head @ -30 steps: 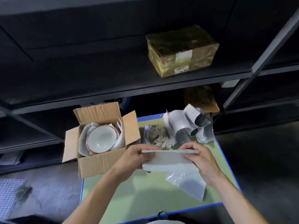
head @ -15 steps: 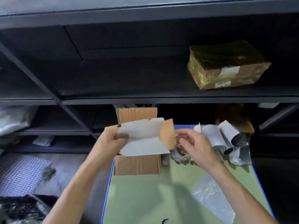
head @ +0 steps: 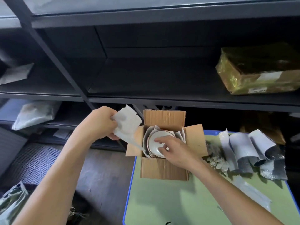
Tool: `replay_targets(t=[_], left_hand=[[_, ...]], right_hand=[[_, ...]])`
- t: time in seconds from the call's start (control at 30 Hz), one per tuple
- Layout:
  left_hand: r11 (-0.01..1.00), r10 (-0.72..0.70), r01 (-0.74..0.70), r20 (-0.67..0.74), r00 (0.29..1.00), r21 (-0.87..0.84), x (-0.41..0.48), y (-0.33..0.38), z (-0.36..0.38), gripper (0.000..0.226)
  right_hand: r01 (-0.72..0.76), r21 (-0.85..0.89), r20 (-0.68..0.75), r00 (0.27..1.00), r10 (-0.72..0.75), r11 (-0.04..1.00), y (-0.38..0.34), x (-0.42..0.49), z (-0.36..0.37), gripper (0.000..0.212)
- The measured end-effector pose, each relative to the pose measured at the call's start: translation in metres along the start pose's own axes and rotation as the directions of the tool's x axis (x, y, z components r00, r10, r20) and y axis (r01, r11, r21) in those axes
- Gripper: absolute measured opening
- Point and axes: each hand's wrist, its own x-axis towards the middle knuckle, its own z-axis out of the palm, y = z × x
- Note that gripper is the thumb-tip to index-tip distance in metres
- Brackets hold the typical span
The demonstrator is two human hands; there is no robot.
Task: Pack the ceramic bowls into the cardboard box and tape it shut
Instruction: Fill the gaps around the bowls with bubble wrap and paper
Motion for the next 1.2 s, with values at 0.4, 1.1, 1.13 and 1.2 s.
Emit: replay_targets(t=[0.4,1.1,1.13,1.2], left_hand=[[0.997,0.023,-0.032,0.128,0.992,0.066,0.005,-0.009,0.002,0.046],[0.972,0.096,-0.135,0.200,0.975,0.192,0.016,0.030,0.035,0.033],[0.970,0.100,-0.139,0.193,0.976,0.200,0.017,0.033,0.038,0.031],[0.969,0.103,-0.140,0.178,0.979,0.205,0.019,0.037,0.040,0.028]], right_hand=[[0.188,-0.411,0.132,0.980,-0.146,0.892,-0.022,0.044,0.032,0.068],[0.079,-0.522,0.014,0.996,-0.084,0.849,-0.027,0.030,0.028,0.048],[0.092,-0.515,0.019,0.995,-0.097,0.852,-0.027,0.029,0.027,0.048],[0.107,-0.503,0.037,0.994,-0.103,0.857,-0.027,0.029,0.025,0.050]])
